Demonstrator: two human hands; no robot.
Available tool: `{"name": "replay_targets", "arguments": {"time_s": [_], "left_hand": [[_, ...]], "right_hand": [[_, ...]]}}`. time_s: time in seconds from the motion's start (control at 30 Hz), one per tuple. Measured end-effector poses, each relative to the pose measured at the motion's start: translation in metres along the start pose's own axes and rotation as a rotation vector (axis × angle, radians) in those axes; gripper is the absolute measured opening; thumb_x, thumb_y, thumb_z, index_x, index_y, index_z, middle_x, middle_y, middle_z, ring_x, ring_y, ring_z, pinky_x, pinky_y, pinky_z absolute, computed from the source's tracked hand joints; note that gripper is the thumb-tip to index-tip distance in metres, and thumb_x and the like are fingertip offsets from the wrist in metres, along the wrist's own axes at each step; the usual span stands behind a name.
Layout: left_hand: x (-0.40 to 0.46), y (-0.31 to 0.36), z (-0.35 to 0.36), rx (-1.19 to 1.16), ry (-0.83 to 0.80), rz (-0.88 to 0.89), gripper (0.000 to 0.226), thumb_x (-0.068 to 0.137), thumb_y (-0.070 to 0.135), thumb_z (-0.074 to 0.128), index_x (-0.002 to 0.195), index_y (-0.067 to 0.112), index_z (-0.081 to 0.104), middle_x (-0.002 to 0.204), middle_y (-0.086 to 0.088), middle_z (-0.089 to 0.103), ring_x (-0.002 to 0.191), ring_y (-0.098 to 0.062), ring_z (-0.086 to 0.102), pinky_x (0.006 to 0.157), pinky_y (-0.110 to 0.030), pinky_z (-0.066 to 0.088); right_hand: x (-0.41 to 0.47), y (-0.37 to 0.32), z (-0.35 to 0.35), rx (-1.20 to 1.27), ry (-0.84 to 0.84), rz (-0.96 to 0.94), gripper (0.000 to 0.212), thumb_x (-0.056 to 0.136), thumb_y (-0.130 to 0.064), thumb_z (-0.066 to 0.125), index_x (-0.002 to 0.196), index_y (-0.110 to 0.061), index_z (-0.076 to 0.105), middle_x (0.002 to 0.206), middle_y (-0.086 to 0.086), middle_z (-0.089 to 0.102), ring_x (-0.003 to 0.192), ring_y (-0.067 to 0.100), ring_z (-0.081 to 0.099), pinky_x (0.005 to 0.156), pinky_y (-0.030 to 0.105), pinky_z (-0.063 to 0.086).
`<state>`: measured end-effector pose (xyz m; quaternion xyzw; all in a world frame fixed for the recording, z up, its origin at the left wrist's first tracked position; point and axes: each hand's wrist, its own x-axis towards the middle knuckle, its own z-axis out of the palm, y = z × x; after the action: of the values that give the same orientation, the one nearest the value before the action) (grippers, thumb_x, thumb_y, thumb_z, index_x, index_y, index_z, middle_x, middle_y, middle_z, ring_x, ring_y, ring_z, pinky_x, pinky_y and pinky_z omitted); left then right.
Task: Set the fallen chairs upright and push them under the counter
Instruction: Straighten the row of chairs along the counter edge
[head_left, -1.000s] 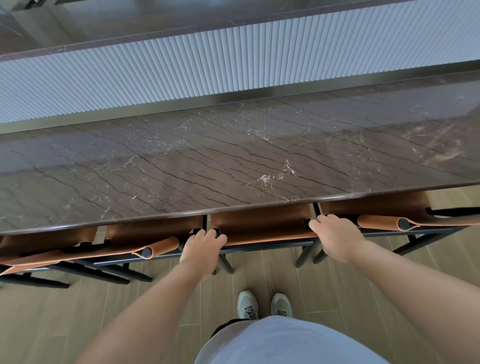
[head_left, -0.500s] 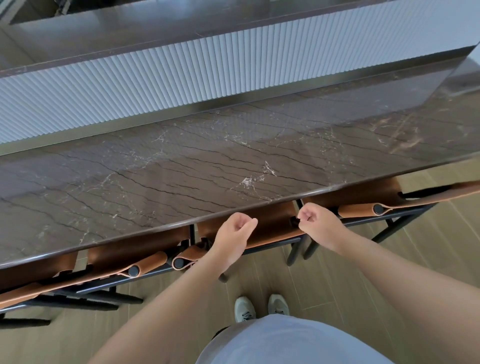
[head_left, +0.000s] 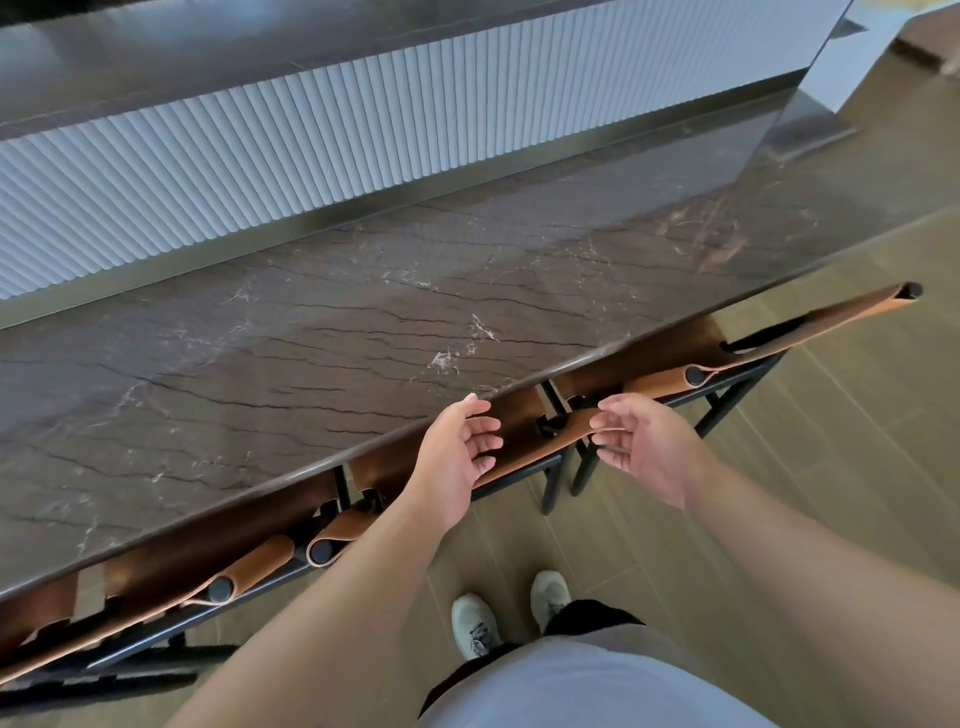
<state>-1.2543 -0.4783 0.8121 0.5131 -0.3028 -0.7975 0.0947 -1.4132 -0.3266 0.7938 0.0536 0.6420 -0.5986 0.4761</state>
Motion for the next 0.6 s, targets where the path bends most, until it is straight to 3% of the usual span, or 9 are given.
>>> {"name": "replay_targets", "arguments": {"time_s": [0.37, 0.6], "left_hand": [[0.016, -0.018, 0.002, 0.031, 0.070, 0.117, 0.011, 0.093, 0.017, 0.059, 0.101, 0.015, 0.066, 0.080, -0.002, 0.068, 0.065, -0.015, 0.060, 0.072, -0.031, 0.044], [0.035, -0.032, 0.079, 0.013, 0.085, 0.171, 0.011, 0.092, 0.020, 0.062, 0.101, 0.017, 0.067, 0.080, 0.000, 0.070, 0.065, -0.013, 0.063, 0.067, -0.029, 0.045]], "right_hand": [[0.019, -0.027, -0.011, -0.009, -0.056, -0.017, 0.016, 0.097, -0.013, 0.047, 0.104, -0.010, 0.061, 0.095, 0.010, 0.067, 0.085, 0.025, 0.062, 0.085, 0.039, 0.050], [0.048, -0.079, -0.073, -0.045, -0.100, -0.006, 0.014, 0.098, -0.011, 0.044, 0.100, -0.010, 0.057, 0.092, 0.011, 0.064, 0.078, 0.024, 0.060, 0.076, 0.035, 0.048]]}}
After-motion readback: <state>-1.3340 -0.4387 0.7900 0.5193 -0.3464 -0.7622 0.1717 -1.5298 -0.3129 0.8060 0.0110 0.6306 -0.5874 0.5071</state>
